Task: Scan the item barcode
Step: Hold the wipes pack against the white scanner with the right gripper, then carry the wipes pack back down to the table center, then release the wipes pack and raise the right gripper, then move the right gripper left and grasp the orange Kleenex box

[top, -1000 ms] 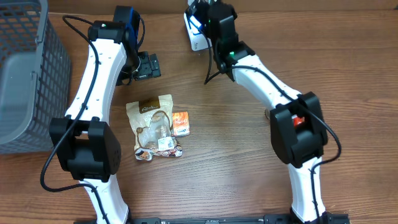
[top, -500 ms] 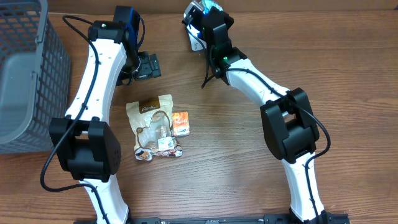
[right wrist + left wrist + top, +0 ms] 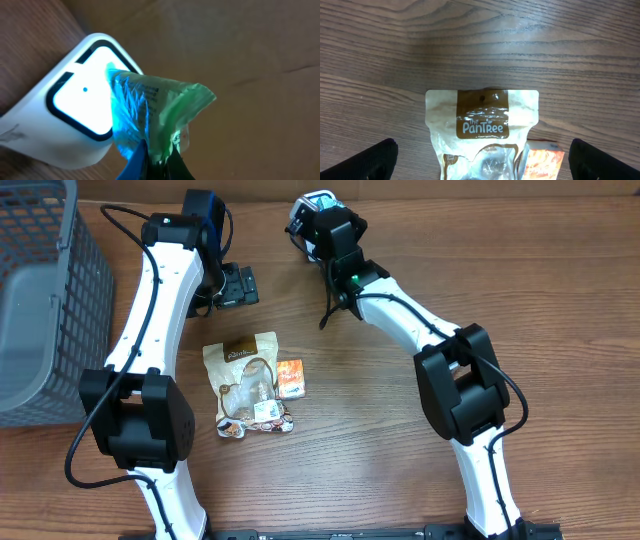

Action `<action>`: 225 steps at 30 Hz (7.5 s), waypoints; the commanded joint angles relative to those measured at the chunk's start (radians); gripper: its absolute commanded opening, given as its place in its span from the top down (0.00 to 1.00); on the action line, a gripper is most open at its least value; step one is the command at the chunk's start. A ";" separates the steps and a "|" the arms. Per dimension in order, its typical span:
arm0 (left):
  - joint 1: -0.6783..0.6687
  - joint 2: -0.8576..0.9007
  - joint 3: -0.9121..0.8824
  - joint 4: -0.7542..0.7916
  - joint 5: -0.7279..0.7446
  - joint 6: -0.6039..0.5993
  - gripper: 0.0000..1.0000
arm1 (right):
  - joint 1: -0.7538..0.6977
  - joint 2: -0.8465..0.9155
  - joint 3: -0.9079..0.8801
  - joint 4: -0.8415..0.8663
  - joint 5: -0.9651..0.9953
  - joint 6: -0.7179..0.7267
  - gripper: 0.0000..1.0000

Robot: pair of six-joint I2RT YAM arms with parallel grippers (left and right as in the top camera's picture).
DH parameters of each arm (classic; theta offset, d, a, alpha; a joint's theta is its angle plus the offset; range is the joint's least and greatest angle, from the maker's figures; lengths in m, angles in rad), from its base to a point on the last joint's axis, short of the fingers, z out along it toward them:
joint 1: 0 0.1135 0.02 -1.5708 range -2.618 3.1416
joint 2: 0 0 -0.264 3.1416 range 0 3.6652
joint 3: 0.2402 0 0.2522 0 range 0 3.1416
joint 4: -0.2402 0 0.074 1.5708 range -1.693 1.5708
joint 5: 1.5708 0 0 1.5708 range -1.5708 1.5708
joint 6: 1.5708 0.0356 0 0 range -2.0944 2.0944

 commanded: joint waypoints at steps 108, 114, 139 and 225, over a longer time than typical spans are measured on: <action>0.002 0.000 0.014 0.001 -0.006 0.015 0.00 | -0.020 -0.468 -0.721 -0.753 -0.423 1.448 0.75; 0.002 0.000 0.014 0.001 -0.006 0.015 0.00 | -0.035 -0.468 -0.721 -0.835 -0.315 1.447 0.75; 0.002 0.000 0.014 0.001 -0.006 0.015 0.00 | -0.045 -0.468 -0.678 -0.647 -0.636 1.383 0.83; 0.002 0.000 0.014 0.001 -0.006 0.015 0.00 | 0.255 -0.350 -0.558 -0.485 -0.590 1.422 0.69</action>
